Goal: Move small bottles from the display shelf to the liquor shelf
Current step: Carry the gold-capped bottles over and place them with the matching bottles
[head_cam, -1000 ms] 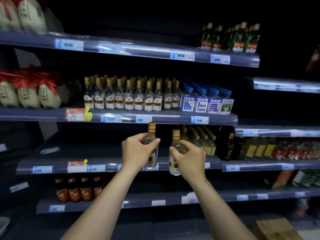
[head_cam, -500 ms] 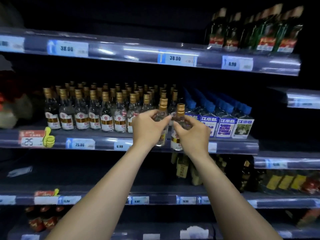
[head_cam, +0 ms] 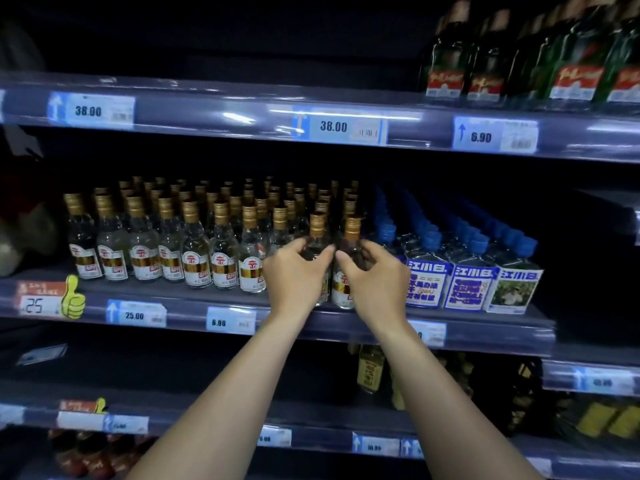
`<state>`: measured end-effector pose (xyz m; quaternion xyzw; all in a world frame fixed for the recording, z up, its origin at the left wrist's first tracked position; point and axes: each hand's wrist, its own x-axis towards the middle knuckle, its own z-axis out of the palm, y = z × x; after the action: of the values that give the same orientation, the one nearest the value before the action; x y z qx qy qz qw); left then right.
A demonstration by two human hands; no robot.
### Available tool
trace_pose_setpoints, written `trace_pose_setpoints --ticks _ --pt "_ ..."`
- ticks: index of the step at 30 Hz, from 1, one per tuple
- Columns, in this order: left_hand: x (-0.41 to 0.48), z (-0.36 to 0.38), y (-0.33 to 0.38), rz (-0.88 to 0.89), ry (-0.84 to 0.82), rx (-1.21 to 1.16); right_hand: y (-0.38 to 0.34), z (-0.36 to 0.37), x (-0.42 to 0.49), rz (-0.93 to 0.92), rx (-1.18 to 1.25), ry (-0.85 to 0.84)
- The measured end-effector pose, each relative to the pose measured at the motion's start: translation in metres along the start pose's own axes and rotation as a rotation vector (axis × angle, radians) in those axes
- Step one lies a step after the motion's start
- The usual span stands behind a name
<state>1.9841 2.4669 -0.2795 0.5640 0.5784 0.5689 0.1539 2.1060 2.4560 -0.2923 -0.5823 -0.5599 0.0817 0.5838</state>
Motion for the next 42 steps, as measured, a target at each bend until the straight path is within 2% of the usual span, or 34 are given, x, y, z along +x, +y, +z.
trace_pose_setpoints --ticks 5,10,14,19,27,36,42 --pt "-0.007 -0.006 0.0 0.052 -0.036 0.053 0.002 -0.001 0.0 -0.051 -0.118 -0.036" --pt "-0.013 -0.008 -0.018 0.159 -0.098 0.133 0.004 -0.009 -0.012 -0.194 -0.27 -0.038" --pt "-0.022 -0.005 -0.027 0.188 -0.094 0.12 0.009 -0.006 -0.02 -0.178 -0.244 -0.014" --pt "-0.025 -0.001 -0.03 0.123 -0.066 0.027 0.013 -0.006 -0.025 -0.111 -0.22 -0.017" --pt "-0.023 0.006 -0.038 0.336 0.041 0.165 0.016 -0.006 -0.023 -0.118 -0.167 -0.01" --pt "-0.028 -0.01 -0.055 0.253 -0.036 0.124 0.016 -0.002 -0.025 -0.101 -0.223 -0.034" --pt "-0.019 -0.011 -0.064 0.264 -0.034 0.169 0.022 0.016 -0.021 -0.114 -0.299 -0.022"
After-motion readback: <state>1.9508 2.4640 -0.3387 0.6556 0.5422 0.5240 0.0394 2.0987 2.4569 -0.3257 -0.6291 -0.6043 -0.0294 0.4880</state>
